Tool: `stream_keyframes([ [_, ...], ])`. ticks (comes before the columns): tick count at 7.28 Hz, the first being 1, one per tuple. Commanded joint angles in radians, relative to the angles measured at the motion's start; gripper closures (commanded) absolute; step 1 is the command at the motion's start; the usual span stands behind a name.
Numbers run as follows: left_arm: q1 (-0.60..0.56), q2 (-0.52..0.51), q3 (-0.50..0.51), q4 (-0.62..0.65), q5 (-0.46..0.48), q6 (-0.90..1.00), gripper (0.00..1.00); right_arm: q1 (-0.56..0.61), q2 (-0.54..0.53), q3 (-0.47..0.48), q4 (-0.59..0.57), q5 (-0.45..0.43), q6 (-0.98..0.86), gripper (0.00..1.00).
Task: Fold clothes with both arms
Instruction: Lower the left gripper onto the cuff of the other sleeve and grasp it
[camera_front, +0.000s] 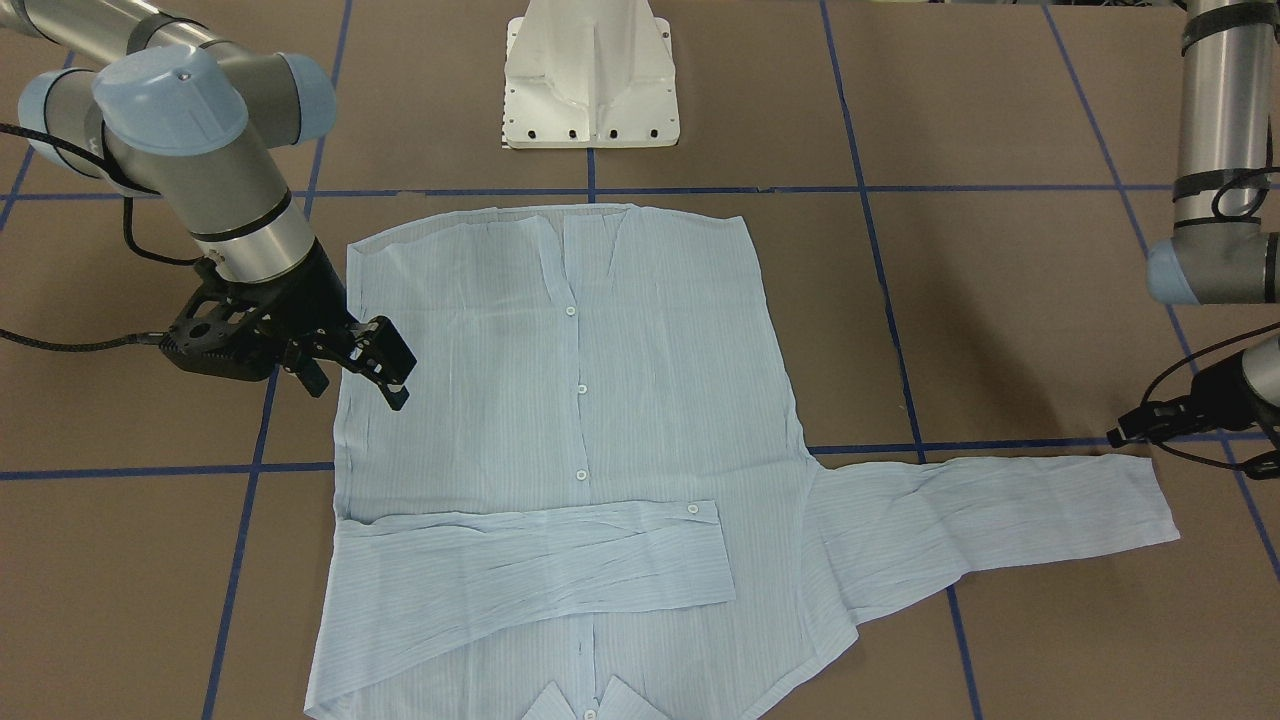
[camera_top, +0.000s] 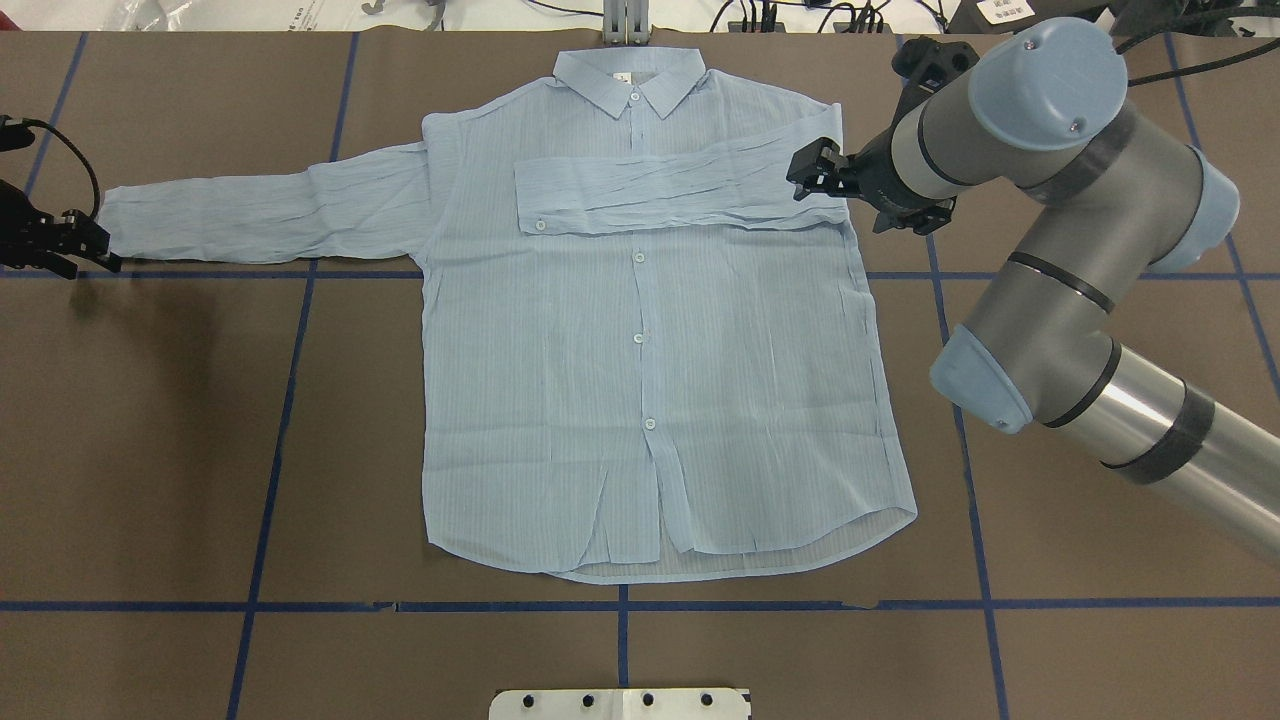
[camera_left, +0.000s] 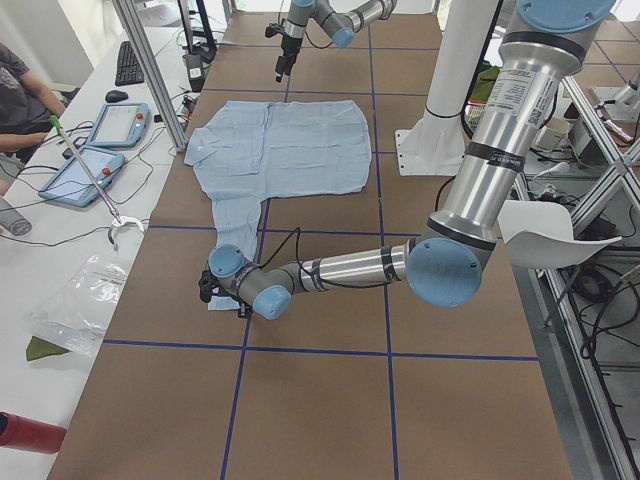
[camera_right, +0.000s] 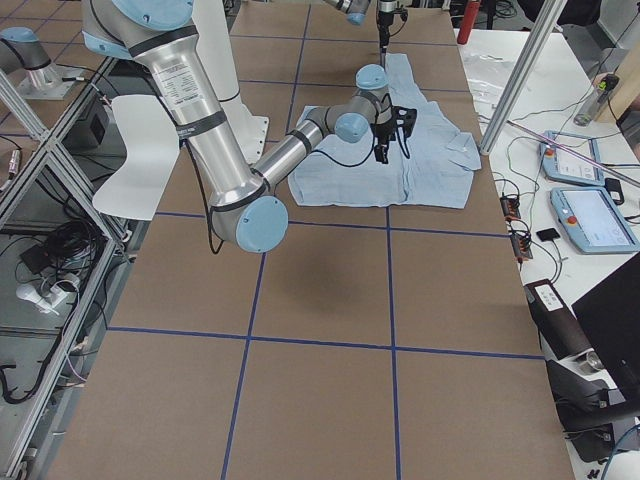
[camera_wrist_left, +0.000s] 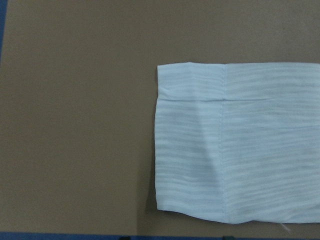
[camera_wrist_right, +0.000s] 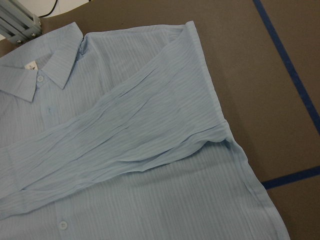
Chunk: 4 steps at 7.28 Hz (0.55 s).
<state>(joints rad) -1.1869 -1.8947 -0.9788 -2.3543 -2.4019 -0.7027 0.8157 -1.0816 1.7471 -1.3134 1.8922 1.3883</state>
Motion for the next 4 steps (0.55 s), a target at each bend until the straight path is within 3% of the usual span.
stream_keyframes([
  [1, 0.010, -0.004, 0.012, -0.017, 0.001, 0.006, 0.34, -0.003, 0.000, 0.002, -0.001, -0.041, 0.001, 0.00],
  [4, -0.032, -0.007, -0.032, -0.014, 0.001, 0.014, 0.34, -0.020, -0.001, 0.008, -0.001, -0.076, 0.008, 0.00],
])
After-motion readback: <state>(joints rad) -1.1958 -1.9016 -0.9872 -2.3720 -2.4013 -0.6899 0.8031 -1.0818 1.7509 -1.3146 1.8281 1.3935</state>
